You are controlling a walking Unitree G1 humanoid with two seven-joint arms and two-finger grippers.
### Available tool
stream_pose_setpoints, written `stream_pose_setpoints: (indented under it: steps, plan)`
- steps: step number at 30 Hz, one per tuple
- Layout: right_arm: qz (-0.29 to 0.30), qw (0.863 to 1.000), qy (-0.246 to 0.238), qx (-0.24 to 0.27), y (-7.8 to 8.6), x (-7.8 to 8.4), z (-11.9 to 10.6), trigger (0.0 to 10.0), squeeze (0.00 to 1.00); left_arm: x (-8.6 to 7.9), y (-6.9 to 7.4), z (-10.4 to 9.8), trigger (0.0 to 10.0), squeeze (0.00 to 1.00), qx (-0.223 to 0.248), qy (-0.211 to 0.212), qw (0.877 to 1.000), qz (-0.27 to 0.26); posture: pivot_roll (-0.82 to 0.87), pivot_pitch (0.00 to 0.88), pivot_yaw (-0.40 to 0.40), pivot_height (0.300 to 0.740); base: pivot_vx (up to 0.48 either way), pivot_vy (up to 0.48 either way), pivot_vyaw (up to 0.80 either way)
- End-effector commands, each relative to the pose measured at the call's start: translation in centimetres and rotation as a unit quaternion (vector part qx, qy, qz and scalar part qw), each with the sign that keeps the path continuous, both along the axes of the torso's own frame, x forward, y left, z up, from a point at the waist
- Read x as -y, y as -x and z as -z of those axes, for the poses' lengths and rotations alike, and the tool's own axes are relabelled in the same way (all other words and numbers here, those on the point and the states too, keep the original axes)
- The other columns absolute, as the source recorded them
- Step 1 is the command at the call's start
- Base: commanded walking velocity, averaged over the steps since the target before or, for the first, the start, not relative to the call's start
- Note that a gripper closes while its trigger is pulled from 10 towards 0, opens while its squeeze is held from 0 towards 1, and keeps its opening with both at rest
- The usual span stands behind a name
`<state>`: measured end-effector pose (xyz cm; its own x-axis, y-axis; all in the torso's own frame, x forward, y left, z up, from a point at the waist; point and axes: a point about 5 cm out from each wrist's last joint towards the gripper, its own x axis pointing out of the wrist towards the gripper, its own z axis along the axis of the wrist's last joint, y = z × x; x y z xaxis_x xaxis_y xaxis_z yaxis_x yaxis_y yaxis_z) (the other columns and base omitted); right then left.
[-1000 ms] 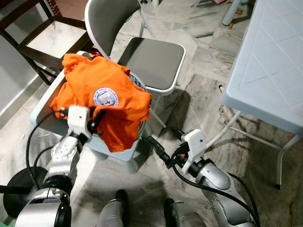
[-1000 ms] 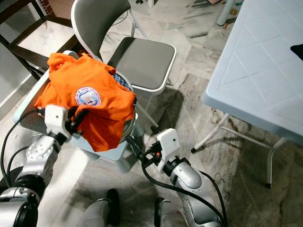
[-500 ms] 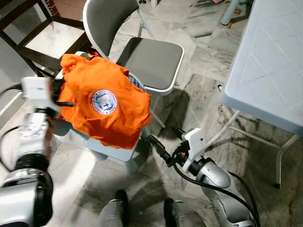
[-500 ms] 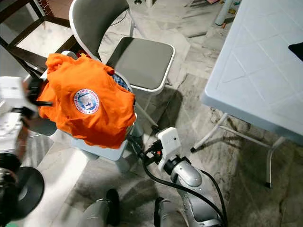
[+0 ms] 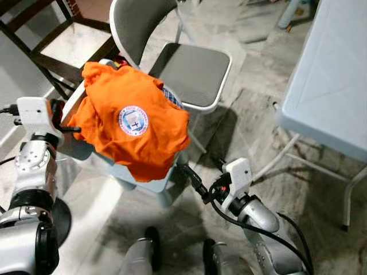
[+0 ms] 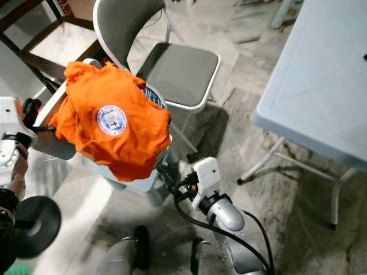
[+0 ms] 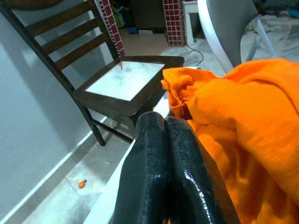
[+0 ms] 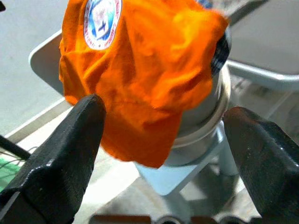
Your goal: Hang hanger
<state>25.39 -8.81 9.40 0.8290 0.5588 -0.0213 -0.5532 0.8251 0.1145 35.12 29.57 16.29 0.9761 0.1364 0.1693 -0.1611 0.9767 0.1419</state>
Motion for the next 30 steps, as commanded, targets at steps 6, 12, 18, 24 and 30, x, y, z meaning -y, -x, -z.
stream_pose_setpoints:
  steps: [6, 12, 18, 24, 30]
  plan:
    - [0.021, 1.0, -0.004, -0.002, 0.7, 0.1, 0.3, 10.0, 0.0, 0.4, 0.8, 0.7, 10.0, 1.0, 0.016, -0.023, 1.0, -0.01, -0.16, 0.362, 0.107, 0.74, 0.0, 0.0, 0.0]
    - [0.022, 1.0, -0.001, -0.002, 0.7, 0.2, 0.4, 10.0, 0.0, 4.0, 1.6, 1.9, 10.0, 1.0, 0.038, -0.071, 0.995, 0.057, -0.15, 0.368, 0.104, 0.74, 0.0, 0.0, 0.0]
    - [0.016, 1.0, -0.001, -0.002, 0.6, -0.2, 0.4, 10.0, 0.0, 6.0, 2.6, 3.1, 10.0, 1.0, 0.046, -0.087, 0.991, 0.086, -0.14, 0.367, 0.097, 0.74, 0.0, 0.0, 0.0]
    - [0.014, 1.0, 0.001, -0.001, 0.6, -0.1, 0.4, 10.0, 0.0, 6.3, 3.7, 4.1, 10.0, 1.0, 0.041, -0.105, 0.991, 0.067, -0.14, 0.364, 0.085, 0.74, 0.0, 0.0, 0.0]
    - [0.007, 1.0, 0.004, -0.002, 0.5, -0.2, 0.4, 10.0, 0.0, 6.1, 5.8, 5.0, 10.0, 1.0, 0.044, -0.157, 0.986, 0.044, -0.12, 0.357, 0.075, 0.74, 0.0, 0.0, 0.0]
